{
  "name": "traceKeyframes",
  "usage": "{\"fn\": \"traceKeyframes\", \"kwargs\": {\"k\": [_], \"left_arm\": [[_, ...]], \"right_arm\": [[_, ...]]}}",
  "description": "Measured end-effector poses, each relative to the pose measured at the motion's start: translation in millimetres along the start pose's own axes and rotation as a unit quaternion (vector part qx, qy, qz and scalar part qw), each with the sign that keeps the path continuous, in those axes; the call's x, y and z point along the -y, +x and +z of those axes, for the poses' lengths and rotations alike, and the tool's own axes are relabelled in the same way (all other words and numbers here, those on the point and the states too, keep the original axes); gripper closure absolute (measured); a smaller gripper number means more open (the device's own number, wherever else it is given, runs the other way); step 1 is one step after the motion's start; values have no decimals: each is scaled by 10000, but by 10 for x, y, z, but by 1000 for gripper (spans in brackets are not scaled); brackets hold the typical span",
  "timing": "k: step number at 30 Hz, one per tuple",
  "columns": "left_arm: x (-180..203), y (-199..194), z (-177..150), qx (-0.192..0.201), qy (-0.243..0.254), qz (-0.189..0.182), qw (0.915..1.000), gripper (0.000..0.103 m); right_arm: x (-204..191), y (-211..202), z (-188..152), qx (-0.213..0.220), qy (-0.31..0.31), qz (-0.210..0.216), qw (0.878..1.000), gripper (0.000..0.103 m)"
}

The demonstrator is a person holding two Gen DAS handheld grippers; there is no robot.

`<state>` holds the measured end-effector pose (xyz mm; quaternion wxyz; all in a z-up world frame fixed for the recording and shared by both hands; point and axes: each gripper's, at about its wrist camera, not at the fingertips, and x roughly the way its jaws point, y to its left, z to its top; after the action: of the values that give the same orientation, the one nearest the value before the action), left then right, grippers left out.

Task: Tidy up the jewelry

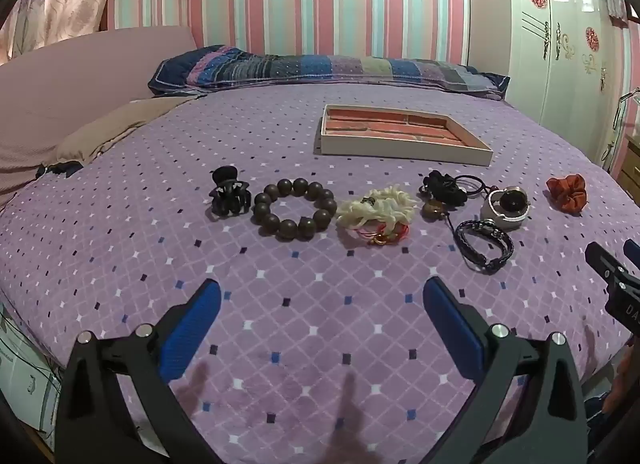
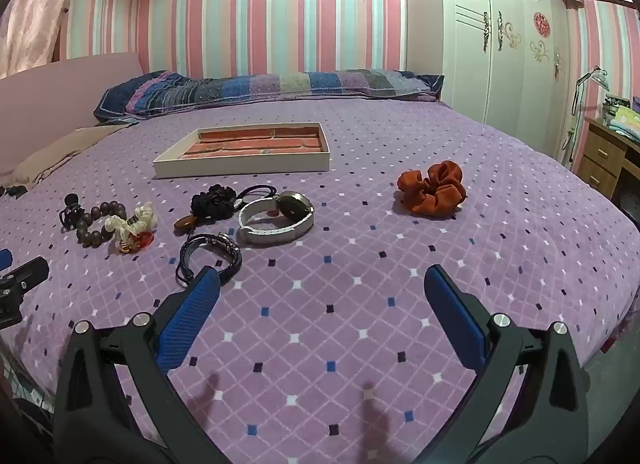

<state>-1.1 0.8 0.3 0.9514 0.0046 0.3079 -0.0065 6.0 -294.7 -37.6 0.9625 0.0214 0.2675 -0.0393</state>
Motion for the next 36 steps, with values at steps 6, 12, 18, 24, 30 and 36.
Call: {"fn": "traceKeyframes", "kwargs": {"k": [6,12,18,24,30,36], "left_arm": [[29,-21,-27,11,37,21,10000,4],[114,-25,-8,-15,49,31,10000,4],[82,6,-15,-39,54,0,10000,4],[98,28,-5,-47,68,-26,10000,4],[102,26,-7,-46,72,-20,10000,4],[115,28,-8,-45,67,-22,10000,4]], "right_arm": [[0,-1,-1,1,-8,-2,10000,4],[6,-10,-2,13,-12,-6,10000,4],[3,-18,11,13,-17,-18,10000,4],[19,-31,18,21,-14,-27,10000,4],[17,-30,16,30,-16,-33,10000,4],[25,-32,20,27,-5,-28,10000,4]]}}
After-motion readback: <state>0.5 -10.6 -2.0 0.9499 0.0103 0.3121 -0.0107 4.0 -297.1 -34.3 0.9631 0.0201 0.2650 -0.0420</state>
